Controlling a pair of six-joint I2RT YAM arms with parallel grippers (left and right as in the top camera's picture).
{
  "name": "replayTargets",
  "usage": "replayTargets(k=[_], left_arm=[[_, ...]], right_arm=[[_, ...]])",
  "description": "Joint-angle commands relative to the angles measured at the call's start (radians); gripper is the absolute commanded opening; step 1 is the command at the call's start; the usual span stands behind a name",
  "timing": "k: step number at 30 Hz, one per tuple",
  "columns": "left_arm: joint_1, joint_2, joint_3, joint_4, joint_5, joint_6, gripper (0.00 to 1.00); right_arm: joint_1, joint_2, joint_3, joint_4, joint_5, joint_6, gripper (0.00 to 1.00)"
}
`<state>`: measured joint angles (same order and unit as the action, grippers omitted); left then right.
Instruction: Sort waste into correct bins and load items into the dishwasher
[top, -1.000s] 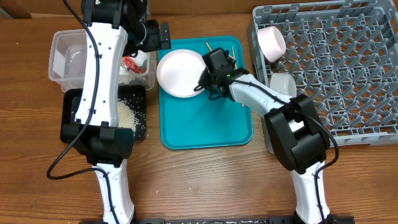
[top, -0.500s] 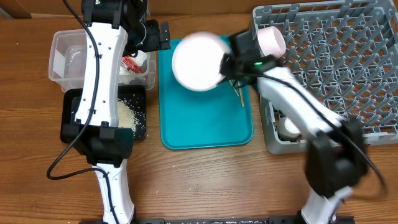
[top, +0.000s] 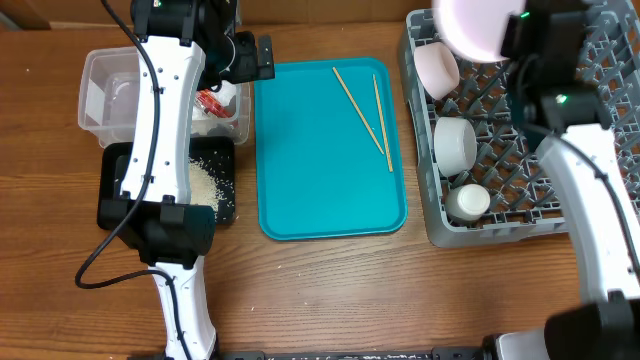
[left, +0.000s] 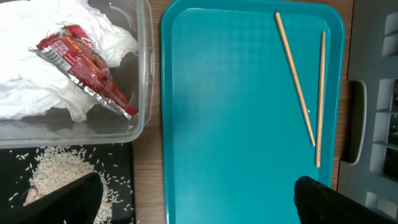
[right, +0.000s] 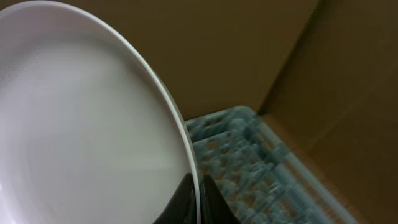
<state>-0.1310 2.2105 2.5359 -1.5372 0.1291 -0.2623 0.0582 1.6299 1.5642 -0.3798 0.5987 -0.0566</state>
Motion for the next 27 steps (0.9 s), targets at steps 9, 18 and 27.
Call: replayTargets(k=[9,18,27], left_arm=[[-0.007,-0.007,0.019,0.001,-0.006,0.000,1.00],[-0.007,-0.007,0.019,0.001,-0.006,0.000,1.00],[-0.007,-0.007,0.019,0.001,-0.006,0.000,1.00]], right_arm=[[-0.054,0.278,0.001,0.294,0.228,-0.406,0.04],[-0.050,0.375,0.001,0.251,0.192,-0.375,0.04],[-0.035,0.379,0.001,0.203,0.114,-0.286,0.20]])
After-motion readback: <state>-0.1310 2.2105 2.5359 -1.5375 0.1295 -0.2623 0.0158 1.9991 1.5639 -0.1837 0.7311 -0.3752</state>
